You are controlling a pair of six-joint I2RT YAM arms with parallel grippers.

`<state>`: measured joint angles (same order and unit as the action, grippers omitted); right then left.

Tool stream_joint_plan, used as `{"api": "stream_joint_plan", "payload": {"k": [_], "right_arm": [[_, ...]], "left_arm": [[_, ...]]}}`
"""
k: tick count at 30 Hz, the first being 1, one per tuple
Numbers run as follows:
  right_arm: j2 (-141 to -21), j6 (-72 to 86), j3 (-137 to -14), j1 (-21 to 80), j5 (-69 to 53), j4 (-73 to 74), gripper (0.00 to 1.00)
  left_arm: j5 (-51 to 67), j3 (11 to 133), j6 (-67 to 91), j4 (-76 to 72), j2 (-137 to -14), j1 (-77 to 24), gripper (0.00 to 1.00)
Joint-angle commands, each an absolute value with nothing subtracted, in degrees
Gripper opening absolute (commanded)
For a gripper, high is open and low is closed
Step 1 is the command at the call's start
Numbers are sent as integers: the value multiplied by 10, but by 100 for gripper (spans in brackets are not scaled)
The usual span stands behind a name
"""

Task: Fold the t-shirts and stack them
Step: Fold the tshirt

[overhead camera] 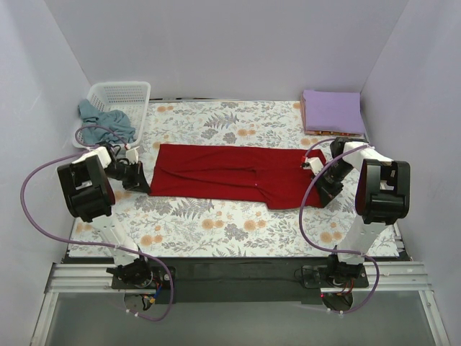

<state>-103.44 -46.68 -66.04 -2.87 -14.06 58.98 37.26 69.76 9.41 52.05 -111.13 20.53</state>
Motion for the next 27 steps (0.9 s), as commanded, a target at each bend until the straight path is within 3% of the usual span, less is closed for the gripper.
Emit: {"api": "stream_joint_plan", "payload": {"k": [1, 4, 5, 6, 9, 13, 16, 21, 27], "right_arm": [[-1025, -461, -666, -30, -146, 607, 1], [-1027, -458, -671, -32, -143, 623, 3], [-1022, -458, -673, -33, -146, 637, 9], [-1011, -459, -677, -36, -155, 646, 24], [-982, -467, -701, -46, -169, 676, 45], [-969, -466, -732, -55, -187, 702, 48], [-975, -444, -738, -60, -219, 707, 49], [-1018, -385, -737, -64, -286, 705, 50], [-1063, -351, -750, -79, -309, 694, 47]], "left_arm": [[355, 696, 92, 504, -1093, 209, 0], [366, 711, 83, 515, -1083, 210, 5], [381, 715, 66, 519, -1072, 213, 14], [401, 720, 54, 520, -1057, 214, 19], [476, 725, 26, 508, -983, 213, 36], [552, 728, 6, 487, -923, 182, 54], [584, 678, 16, 421, -858, 114, 56], [514, 541, 11, 239, -743, -110, 58], [444, 478, -39, 99, -763, -321, 57]]}}
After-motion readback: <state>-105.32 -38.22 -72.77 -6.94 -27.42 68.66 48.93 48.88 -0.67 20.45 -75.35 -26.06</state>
